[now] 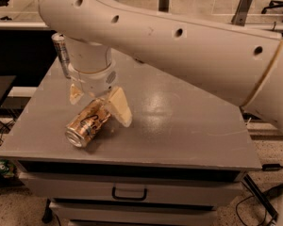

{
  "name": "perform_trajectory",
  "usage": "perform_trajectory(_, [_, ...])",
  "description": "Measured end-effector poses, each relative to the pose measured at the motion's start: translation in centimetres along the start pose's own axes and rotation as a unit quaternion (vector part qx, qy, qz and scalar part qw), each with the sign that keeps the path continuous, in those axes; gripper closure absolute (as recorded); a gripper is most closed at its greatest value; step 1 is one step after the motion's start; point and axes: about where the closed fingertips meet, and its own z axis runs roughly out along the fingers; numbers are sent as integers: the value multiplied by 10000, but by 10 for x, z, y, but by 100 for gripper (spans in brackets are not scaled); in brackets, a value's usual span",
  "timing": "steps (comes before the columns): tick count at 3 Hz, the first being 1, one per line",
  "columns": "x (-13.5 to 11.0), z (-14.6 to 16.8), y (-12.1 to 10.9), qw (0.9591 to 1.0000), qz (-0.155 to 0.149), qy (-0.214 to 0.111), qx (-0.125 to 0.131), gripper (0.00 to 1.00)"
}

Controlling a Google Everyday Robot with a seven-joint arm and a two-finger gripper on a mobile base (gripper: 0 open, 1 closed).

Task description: Place orange can upright

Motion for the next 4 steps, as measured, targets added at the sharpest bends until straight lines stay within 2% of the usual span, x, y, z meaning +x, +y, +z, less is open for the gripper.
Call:
perform_trajectory(1, [0,3,-2,10000,19,9,-54,37])
perform_trajectory(2, [6,-1,-4,9999,67,114,-16,69])
perform_trajectory(3, [26,-15,-13,9990,181,301,266,99])
perform_trajectory(4, [55,-36,-30,9958,316,480,716,100])
